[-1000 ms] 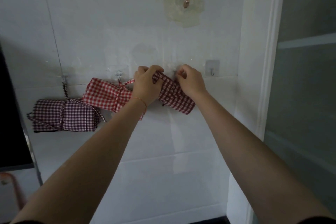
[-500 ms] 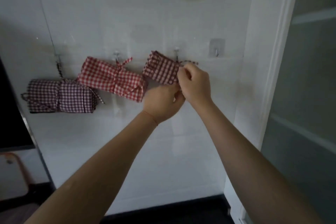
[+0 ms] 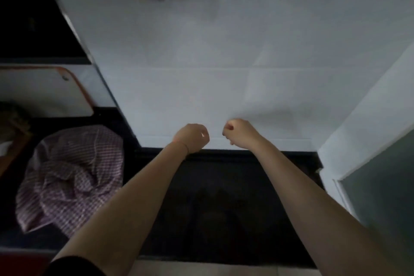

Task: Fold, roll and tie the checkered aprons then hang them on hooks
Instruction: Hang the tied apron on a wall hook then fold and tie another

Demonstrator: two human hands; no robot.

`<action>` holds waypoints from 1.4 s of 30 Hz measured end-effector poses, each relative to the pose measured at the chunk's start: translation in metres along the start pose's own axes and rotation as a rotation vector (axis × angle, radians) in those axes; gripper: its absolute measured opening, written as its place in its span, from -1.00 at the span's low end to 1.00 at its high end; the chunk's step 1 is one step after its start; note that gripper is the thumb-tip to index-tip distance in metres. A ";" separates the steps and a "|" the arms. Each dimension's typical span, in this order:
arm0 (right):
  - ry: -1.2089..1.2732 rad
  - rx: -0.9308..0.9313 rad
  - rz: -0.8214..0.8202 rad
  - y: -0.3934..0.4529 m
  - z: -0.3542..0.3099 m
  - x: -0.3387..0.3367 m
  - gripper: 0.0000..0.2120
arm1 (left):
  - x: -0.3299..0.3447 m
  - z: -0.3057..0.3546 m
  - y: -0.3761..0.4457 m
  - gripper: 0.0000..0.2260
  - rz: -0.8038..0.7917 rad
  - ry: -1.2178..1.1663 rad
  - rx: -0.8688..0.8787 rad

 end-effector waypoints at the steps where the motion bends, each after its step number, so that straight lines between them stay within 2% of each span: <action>1: 0.002 -0.002 -0.045 0.009 -0.011 0.026 -0.80 | 0.002 -0.031 0.000 -0.78 -0.002 -0.033 -0.028; 8: 0.034 0.021 -0.217 0.067 -0.109 0.194 -0.84 | -0.014 -0.250 -0.007 -0.74 0.204 -0.126 -0.281; 11: 0.144 0.139 -0.307 0.087 -0.153 0.285 -0.83 | -0.012 -0.356 -0.011 -0.61 0.144 -0.099 -0.444; 13: 0.237 0.250 -0.342 0.089 -0.175 0.332 -0.89 | -0.006 -0.407 -0.015 -0.51 -0.002 -0.122 -0.505; 18: 0.567 0.552 -0.222 0.093 -0.187 0.395 -0.84 | 0.017 -0.466 -0.019 -0.33 -0.292 -0.116 -0.490; 21: 0.836 0.670 -0.116 0.097 -0.188 0.408 -0.79 | 0.027 -0.471 -0.018 -0.44 -0.313 -0.029 -0.448; 25: 0.928 0.630 -0.077 0.101 -0.196 0.407 -0.74 | 0.021 -0.463 -0.020 -0.69 -0.261 -0.127 -0.418; 27: 0.852 0.587 -0.059 0.103 -0.197 0.397 -0.74 | 0.013 -0.457 -0.020 -0.81 -0.147 -0.213 -0.431; 30: 0.657 0.526 0.032 0.099 -0.186 0.368 -0.67 | 0.000 -0.446 -0.015 -0.81 0.211 -0.223 -0.354; 32: 0.534 0.538 0.017 0.088 -0.170 0.342 -0.65 | -0.002 -0.437 -0.005 -0.81 0.321 -0.161 -0.290; 34: 0.281 0.586 -0.188 0.081 -0.150 0.322 -0.72 | -0.003 -0.433 0.003 -0.71 0.292 -0.090 -0.304; 36: -0.154 0.689 -0.439 0.066 -0.129 0.296 -0.72 | 0.000 -0.420 0.011 -0.62 0.258 -0.024 -0.308; 37: -0.388 0.723 -0.506 0.060 -0.124 0.287 -0.68 | 0.002 -0.416 0.013 -0.60 0.231 0.011 -0.320; 39: -0.677 0.745 -0.490 0.048 -0.113 0.277 -0.57 | 0.013 -0.406 0.018 -0.51 0.124 0.044 -0.343; 40: -0.709 0.717 -0.448 0.048 -0.110 0.279 -0.51 | 0.019 -0.405 0.019 -0.45 0.052 0.049 -0.359; 42: -0.574 0.608 -0.345 0.054 -0.106 0.292 -0.39 | 0.031 -0.402 0.020 -0.33 -0.070 0.057 -0.361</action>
Point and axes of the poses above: each hand's wrist, its own y-axis towards the middle knuckle, its own x-axis out of the palm, z = x × y, the point moved 1 cm from there along y, towards the middle knuckle, and after that the axes turned 10 degrees about -x, right-handed, at the moved point
